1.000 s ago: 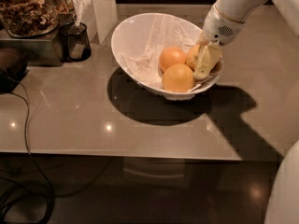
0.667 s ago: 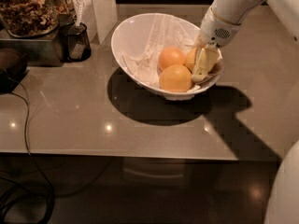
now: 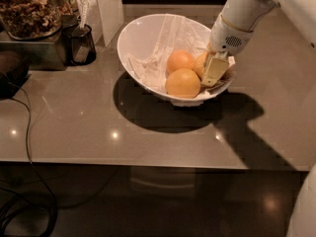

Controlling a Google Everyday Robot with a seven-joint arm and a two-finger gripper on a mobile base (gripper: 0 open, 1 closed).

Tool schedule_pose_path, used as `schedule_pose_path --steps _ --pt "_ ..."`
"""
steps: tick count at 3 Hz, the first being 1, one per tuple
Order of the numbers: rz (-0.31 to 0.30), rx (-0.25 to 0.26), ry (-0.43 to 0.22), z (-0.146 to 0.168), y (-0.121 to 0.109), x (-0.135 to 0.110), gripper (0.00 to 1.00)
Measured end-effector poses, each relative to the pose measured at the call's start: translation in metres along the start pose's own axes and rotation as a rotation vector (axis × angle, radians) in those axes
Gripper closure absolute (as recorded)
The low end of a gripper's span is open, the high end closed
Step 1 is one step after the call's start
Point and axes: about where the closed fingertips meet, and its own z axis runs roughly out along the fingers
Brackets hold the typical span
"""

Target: Pick orange from white bowl

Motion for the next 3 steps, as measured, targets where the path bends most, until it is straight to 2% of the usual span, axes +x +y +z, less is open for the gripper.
schedule_pose_path --steps 1,2,3 --pt "-0.017 0.017 -0.002 -0.011 0.009 0.001 1.00" --pt "-0.087 0.064 -0.090 -0.056 0.024 -0.015 1.00" --pt "-0.172 0.149 -0.206 -0.106 0.050 -0.030 1.00"
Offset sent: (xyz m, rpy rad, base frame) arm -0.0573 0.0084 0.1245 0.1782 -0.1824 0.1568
